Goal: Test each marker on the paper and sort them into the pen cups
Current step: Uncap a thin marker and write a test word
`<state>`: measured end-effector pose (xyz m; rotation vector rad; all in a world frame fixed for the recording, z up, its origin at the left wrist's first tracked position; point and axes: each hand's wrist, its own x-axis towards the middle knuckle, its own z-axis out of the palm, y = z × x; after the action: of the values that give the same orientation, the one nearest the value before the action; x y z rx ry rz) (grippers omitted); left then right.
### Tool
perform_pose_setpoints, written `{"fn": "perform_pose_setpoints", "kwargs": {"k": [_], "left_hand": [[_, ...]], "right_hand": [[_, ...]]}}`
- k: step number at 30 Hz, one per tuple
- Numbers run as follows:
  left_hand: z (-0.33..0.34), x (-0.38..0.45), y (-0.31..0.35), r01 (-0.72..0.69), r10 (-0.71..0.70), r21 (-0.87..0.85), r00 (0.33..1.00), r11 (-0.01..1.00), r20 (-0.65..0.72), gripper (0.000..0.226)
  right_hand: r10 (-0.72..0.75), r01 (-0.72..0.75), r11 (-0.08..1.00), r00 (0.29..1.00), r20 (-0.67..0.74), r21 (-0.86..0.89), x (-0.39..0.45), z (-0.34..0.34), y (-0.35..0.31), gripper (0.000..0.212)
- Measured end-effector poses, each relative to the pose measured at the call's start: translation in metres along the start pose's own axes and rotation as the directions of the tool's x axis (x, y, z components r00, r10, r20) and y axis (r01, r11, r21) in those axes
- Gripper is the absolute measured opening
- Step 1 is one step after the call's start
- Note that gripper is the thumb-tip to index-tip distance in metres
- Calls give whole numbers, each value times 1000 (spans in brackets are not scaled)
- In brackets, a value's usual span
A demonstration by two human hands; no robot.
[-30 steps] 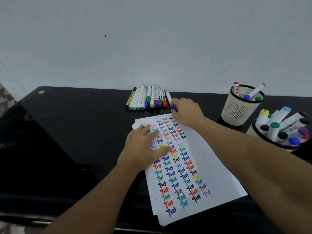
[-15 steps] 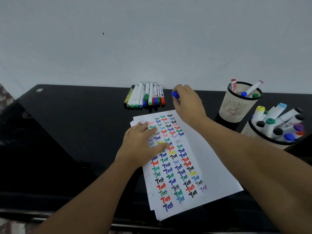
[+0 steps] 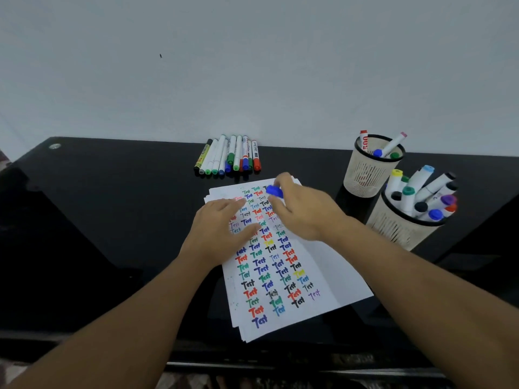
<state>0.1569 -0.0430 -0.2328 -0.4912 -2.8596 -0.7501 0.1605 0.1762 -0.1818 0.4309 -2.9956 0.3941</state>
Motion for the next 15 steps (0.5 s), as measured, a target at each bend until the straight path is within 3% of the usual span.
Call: {"fn": "perform_pose_setpoints", "kwargs": {"k": [4, 9, 15], "left_hand": [[1, -2, -1, -48, 48, -1, 998, 999, -37, 75], [6, -1, -6, -193, 195, 30, 978, 981, -76, 59], [10, 0, -11, -260, 263, 44, 961, 965, -83, 39]], "right_hand": [[-68, 79, 995, 984, 164, -67, -5, 10, 1, 33], [-154, 181, 971, 972, 175, -153, -1, 21, -3, 35], [-156, 179, 960, 980, 120, -215, -4, 23, -4, 47]]}}
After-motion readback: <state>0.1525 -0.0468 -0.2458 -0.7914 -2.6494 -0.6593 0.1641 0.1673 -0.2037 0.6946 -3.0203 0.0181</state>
